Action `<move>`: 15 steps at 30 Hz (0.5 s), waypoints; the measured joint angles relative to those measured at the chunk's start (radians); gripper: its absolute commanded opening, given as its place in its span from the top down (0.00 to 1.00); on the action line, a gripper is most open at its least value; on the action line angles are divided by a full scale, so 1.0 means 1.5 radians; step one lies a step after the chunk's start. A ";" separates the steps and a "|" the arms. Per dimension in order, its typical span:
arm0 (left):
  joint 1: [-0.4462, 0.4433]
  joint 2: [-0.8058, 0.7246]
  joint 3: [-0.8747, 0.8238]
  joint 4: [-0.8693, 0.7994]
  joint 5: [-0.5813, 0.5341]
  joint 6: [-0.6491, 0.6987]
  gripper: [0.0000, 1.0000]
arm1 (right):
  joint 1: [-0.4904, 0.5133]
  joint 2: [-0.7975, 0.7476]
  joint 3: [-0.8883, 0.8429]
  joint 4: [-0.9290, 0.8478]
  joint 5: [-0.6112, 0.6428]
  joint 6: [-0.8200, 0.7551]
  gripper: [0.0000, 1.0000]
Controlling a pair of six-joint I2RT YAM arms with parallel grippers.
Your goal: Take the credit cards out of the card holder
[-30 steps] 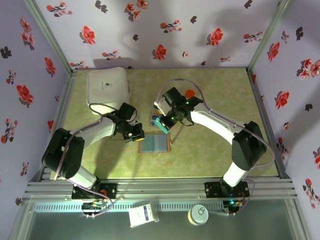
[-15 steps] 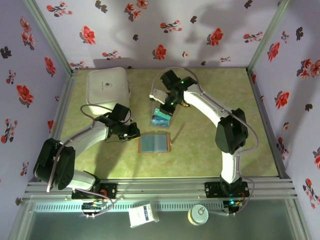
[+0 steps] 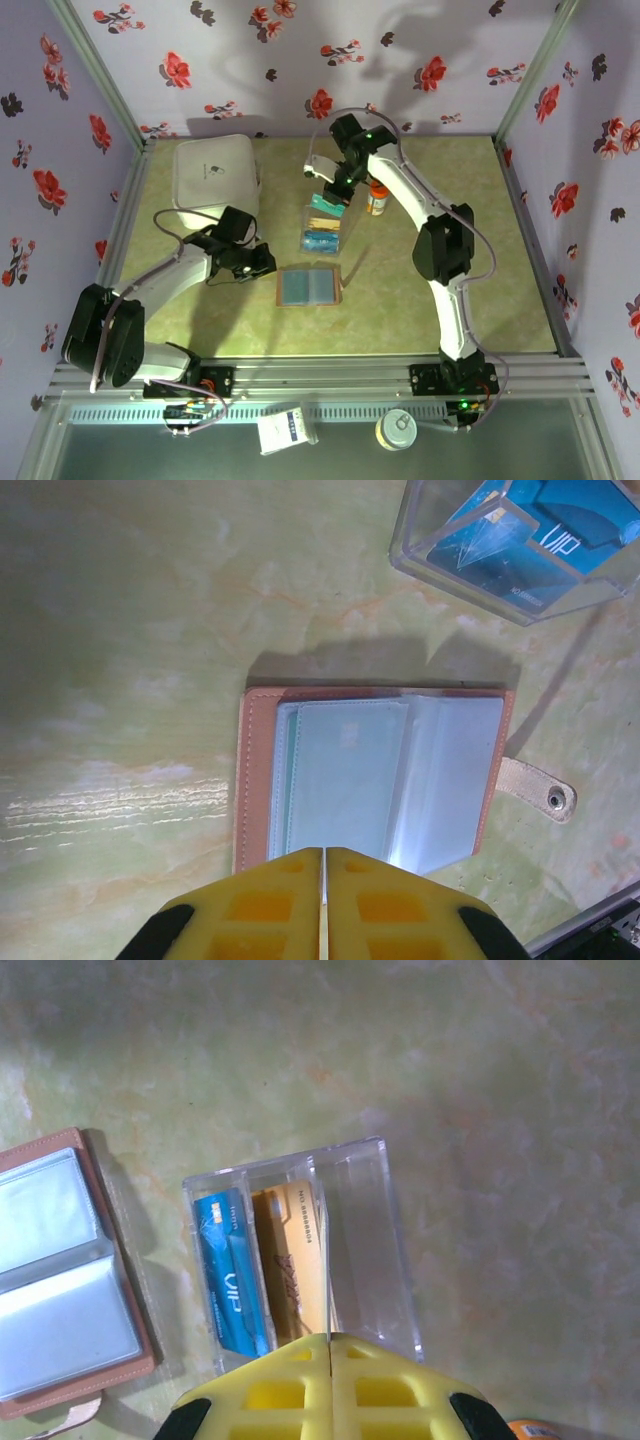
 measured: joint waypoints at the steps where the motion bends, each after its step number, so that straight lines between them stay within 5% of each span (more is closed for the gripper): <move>1: 0.001 -0.001 0.000 -0.003 -0.002 0.000 0.92 | -0.002 0.007 0.005 0.000 -0.002 -0.004 1.00; 15: 0.012 -0.001 -0.013 -0.022 -0.004 0.000 0.92 | -0.019 0.078 0.048 -0.002 -0.037 -0.026 1.00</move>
